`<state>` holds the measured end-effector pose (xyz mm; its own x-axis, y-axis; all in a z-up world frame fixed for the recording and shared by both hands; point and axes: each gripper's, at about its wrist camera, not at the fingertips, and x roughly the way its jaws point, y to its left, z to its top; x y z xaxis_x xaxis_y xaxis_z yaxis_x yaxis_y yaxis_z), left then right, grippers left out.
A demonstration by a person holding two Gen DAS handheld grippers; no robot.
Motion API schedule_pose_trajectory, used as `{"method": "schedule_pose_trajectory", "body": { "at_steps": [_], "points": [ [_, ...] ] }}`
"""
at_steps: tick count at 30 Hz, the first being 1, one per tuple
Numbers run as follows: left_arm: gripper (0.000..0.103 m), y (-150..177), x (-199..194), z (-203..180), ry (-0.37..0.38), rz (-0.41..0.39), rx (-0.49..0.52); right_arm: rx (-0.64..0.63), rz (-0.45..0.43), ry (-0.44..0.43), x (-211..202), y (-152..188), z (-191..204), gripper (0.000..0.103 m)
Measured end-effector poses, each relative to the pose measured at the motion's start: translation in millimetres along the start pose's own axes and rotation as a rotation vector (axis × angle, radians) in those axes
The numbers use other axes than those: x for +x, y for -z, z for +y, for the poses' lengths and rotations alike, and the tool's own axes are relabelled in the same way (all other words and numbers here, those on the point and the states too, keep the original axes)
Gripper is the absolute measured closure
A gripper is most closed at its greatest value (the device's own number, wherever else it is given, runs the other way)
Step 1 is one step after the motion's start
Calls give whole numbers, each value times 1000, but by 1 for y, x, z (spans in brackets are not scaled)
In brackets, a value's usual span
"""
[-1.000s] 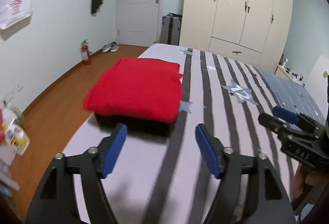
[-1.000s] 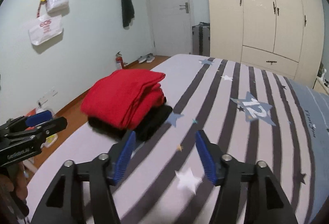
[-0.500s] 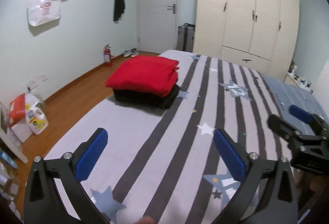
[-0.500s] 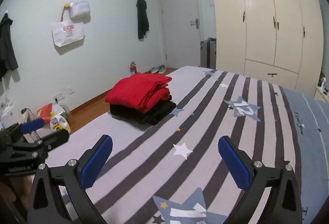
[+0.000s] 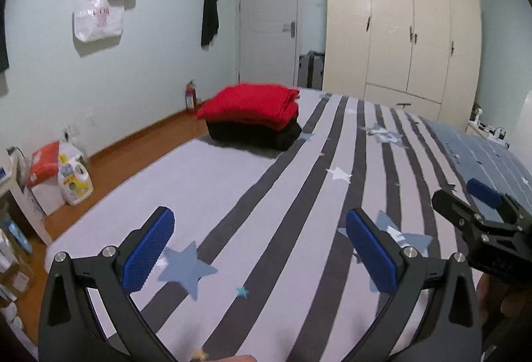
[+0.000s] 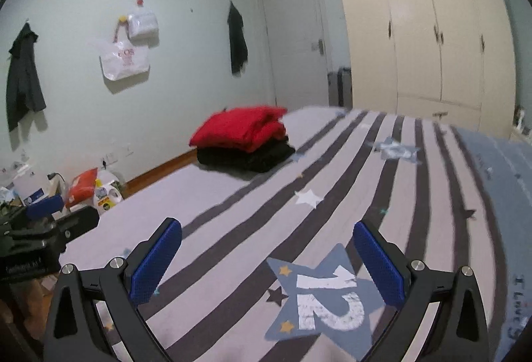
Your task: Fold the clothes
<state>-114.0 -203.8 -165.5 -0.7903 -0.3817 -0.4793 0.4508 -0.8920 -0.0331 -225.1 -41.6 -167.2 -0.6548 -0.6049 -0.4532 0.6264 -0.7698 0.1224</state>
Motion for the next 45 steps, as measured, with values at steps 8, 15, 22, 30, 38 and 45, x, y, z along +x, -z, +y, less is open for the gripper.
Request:
{"method": "schedule_pose_trajectory", "body": {
  "at_steps": [8, 15, 22, 30, 38, 45],
  "points": [
    [1, -29, -124, -5, -19, -21, -18, -14, -16, 18, -108, -21, 37, 1],
    [1, -52, -199, -11, -21, -52, -9, -47, -38, 12, -185, -50, 61, 1],
    [1, -66, -238, -16, -18, -82, -21, -54, -69, 11, -227, -72, 68, 1],
    [1, -70, -246, -17, -23, -85, -18, -68, -84, 18, -237, -78, 68, 1],
    [1, -70, -243, -17, -24, -83, -15, -70, -76, 21, -231, -74, 67, 1],
    [1, -68, -242, -18, -38, -82, -18, -73, -75, 20, -227, -72, 70, 1]
  ]
}}
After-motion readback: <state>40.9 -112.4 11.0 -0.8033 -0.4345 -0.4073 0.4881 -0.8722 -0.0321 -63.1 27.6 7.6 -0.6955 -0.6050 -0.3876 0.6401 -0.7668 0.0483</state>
